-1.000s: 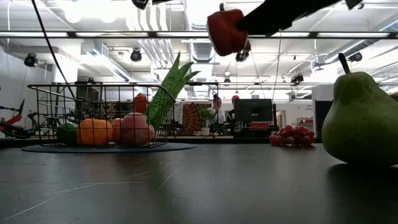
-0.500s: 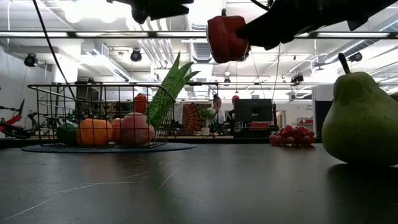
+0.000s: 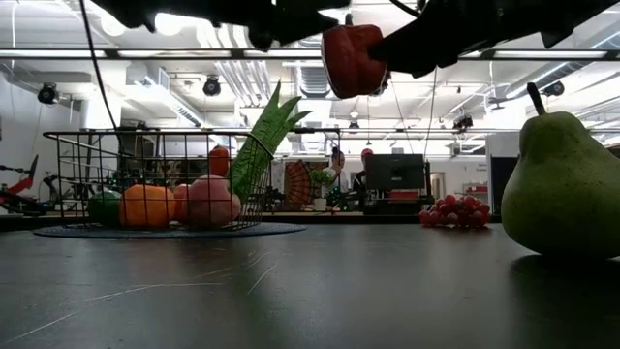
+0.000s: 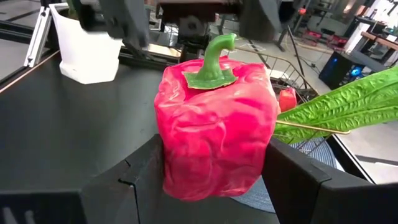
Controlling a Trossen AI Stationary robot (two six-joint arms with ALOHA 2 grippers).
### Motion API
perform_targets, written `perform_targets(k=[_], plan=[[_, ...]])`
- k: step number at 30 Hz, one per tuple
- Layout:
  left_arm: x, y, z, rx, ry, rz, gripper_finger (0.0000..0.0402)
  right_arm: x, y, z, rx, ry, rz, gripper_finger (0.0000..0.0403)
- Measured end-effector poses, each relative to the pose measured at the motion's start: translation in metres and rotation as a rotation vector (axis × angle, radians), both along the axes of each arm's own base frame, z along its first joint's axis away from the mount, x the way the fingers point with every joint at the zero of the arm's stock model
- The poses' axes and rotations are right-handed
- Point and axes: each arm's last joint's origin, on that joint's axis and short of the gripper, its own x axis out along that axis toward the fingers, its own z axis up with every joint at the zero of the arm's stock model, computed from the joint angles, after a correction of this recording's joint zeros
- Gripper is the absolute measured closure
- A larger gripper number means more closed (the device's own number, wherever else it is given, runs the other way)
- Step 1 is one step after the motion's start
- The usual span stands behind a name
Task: Build produce basket
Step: Put the red bell pepper into the wire basket
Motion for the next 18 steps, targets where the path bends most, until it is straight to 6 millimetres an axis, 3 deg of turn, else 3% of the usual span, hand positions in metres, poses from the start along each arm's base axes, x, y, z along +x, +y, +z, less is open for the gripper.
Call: perform_targets(k=[5, 18], plan=[[0.0111, 0.0073, -0.0075, 0.029, 0.032, -0.004, 0.0100, -0.0001, 0.0000, -0.0004, 0.000, 0.002, 0.000, 0.0188], [0.0117, 0.0103, -0.0114, 0.032, 0.062, -0.070, 0.0109, -0.0005, -0.0001, -0.0014, 0.001, 0.008, -0.003, 0.0188]])
